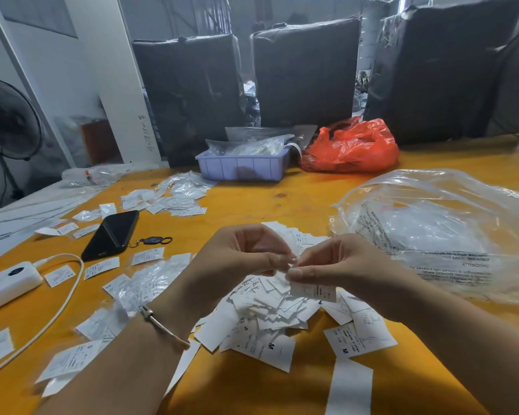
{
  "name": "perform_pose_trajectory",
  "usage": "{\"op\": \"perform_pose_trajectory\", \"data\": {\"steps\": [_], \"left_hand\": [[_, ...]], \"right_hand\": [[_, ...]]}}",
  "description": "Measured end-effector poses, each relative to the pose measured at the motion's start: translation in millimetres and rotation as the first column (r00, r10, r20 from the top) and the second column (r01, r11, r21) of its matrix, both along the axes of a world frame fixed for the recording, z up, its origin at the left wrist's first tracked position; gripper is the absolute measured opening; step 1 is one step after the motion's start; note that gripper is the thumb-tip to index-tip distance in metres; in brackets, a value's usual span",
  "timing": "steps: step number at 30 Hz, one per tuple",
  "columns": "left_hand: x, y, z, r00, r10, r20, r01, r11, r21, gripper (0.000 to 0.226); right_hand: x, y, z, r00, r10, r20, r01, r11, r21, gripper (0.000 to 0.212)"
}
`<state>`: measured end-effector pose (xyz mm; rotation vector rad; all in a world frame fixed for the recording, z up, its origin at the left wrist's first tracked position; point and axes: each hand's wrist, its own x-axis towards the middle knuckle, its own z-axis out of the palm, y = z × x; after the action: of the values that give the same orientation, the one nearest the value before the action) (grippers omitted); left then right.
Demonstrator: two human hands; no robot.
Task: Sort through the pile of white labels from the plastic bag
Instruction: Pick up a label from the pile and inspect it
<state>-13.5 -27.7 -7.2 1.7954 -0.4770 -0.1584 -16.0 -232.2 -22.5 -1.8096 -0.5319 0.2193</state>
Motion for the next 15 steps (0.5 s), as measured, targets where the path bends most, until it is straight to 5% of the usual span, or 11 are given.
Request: {"op": "perform_pose_trajectory", "data": {"steps": [8, 15], "left_hand": [[2.7, 3.3, 0.3, 0.998, 0.060, -0.008, -0.058, 0.990, 0.131, 0.007], [-0.1, -2.3, -0.4, 0.999, -0.037, -0.013, 0.039, 0.985, 0.166, 0.019]], "right_hand": [[0.5, -1.5, -0.3, 0.985, -0.132, 0.111, 0.108, 0.974, 0.201, 0.017], [-4.5, -0.4, 3.9, 0.921, -0.190, 0.341, 0.163, 0.981, 0.105, 0.007]]}}
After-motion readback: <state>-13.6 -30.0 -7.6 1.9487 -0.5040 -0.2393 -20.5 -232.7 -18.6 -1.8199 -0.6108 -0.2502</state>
